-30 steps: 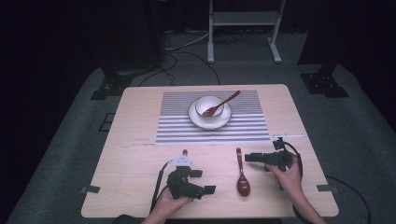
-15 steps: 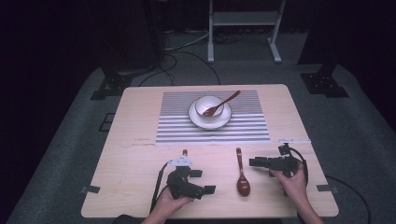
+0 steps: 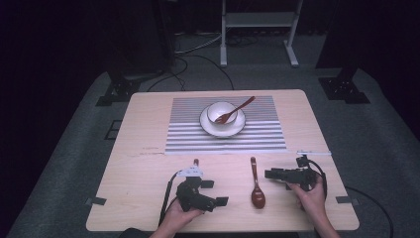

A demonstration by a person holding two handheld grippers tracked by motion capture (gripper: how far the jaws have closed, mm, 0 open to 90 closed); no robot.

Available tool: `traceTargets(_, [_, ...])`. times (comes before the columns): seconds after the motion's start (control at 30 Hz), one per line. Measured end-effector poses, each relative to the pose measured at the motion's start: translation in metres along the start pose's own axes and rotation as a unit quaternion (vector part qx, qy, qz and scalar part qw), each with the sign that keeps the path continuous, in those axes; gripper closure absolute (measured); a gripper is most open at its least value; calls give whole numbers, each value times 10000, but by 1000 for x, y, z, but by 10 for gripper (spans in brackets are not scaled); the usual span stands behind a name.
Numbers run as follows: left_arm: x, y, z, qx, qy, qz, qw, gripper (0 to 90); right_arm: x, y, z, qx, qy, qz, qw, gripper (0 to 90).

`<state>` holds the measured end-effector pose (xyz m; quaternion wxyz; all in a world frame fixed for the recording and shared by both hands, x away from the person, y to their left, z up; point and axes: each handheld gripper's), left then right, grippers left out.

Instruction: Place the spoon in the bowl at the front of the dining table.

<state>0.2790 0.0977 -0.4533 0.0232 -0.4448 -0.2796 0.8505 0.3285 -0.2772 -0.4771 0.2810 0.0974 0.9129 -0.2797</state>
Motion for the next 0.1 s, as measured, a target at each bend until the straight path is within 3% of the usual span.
traceTargets(0.1, [-1, 1, -1, -8, -19, 9, 10000, 67, -1, -2, 1, -65, 46, 53, 10000, 346])
Point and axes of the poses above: each handheld gripper's, and its own axes: y roughly forward along the jaws, x roughly out of its underside, z roughly to its right, and after that the axes turned 1 degree about -z, right-handed
